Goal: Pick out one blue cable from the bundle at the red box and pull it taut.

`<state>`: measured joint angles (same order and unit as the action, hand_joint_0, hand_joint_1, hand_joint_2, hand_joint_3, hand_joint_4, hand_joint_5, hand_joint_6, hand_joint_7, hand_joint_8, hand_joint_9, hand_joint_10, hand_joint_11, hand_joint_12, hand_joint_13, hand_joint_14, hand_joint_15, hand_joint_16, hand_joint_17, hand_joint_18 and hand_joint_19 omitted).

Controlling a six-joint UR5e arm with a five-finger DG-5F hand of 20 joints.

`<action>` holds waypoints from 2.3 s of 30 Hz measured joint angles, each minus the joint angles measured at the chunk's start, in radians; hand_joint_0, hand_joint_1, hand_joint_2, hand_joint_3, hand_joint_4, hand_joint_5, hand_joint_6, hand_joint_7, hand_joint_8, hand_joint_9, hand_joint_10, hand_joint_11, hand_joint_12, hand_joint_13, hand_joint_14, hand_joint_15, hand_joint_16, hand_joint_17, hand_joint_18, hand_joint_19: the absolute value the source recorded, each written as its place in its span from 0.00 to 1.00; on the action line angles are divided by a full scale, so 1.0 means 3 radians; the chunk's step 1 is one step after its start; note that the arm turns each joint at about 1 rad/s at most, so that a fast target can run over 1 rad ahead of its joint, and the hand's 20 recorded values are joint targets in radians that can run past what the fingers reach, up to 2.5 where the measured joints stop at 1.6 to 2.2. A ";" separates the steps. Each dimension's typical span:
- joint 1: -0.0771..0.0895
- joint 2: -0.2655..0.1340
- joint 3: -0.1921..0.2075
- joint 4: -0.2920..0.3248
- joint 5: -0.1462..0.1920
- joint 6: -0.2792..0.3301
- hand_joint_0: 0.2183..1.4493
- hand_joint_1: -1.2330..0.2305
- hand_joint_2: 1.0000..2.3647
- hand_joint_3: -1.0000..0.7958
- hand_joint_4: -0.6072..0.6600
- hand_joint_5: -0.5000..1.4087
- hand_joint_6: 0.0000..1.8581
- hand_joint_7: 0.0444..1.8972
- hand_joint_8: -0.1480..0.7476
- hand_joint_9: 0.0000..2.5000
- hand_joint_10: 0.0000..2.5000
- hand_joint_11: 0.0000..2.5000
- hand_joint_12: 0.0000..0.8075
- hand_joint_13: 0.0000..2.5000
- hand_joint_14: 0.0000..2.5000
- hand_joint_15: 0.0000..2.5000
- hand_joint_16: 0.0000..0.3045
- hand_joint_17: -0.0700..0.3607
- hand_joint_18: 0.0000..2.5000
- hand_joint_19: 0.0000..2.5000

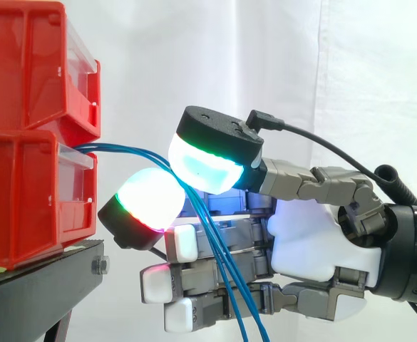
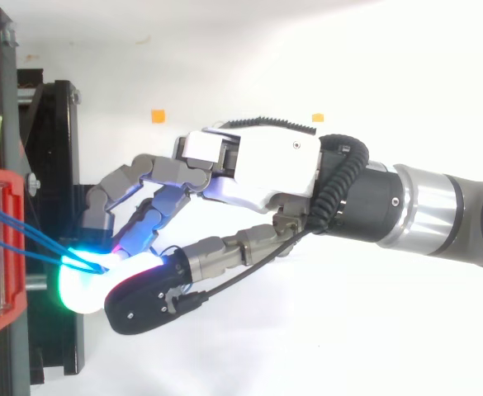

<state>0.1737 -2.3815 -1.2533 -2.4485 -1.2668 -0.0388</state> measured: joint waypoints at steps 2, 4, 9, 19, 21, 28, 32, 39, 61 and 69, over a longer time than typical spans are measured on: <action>-0.0002 0.0001 0.0006 -0.0024 -0.0019 0.0001 0.33 0.35 0.01 0.45 0.48 0.18 0.51 0.38 0.49 0.41 0.01 0.29 0.44 0.37 0.01 0.19 0.15 0.40 0.32 0.19; -0.0006 0.0004 0.0021 -0.0071 -0.0053 0.0005 0.33 0.35 0.01 0.45 0.48 0.18 0.51 0.38 0.48 0.41 0.01 0.29 0.44 0.37 0.01 0.19 0.15 0.40 0.32 0.20; -0.0029 0.0067 0.0043 -0.0252 -0.0128 0.0004 0.34 0.36 0.01 0.45 0.48 0.18 0.51 0.38 0.49 0.41 0.01 0.29 0.44 0.37 0.01 0.19 0.15 0.40 0.32 0.20; -0.0064 0.0274 0.0047 -0.0711 -0.0145 -0.0108 0.36 0.33 0.01 0.43 0.44 0.18 0.51 0.39 0.49 0.41 0.01 0.29 0.45 0.37 0.01 0.19 0.15 0.40 0.32 0.19; -0.0068 0.0304 0.0047 -0.0798 -0.0145 -0.0119 0.36 0.32 0.01 0.43 0.44 0.18 0.51 0.40 0.48 0.41 0.01 0.29 0.44 0.37 0.01 0.19 0.15 0.40 0.32 0.19; -0.0069 0.0337 0.0048 -0.0977 -0.0145 -0.0126 0.39 0.29 0.01 0.41 0.41 0.18 0.51 0.41 0.48 0.41 0.01 0.29 0.44 0.37 0.01 0.19 0.15 0.40 0.33 0.19; -0.0069 0.0337 0.0047 -0.0997 -0.0145 -0.0126 0.41 0.27 0.01 0.39 0.38 0.18 0.52 0.42 0.49 0.42 0.01 0.29 0.44 0.38 0.01 0.19 0.15 0.40 0.35 0.19; -0.0068 0.0337 0.0047 -0.1001 -0.0144 -0.0128 0.43 0.26 0.00 0.31 0.38 0.18 0.52 0.42 0.48 0.42 0.01 0.29 0.44 0.38 0.01 0.19 0.15 0.40 0.36 0.19; -0.0071 0.0335 0.0047 -0.0982 -0.0139 -0.0143 0.28 0.29 0.00 0.28 0.53 0.19 0.49 0.38 0.48 0.44 0.01 0.30 0.45 0.40 0.01 0.20 0.16 0.41 0.37 0.20; -0.0069 0.0337 0.0047 -0.0981 -0.0140 -0.0142 0.24 0.42 0.00 0.28 0.55 0.19 0.48 0.36 0.49 0.45 0.01 0.29 0.47 0.40 0.01 0.21 0.17 0.43 0.38 0.21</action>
<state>0.1530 -2.2805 -1.2392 -2.7428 -1.3089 -0.0814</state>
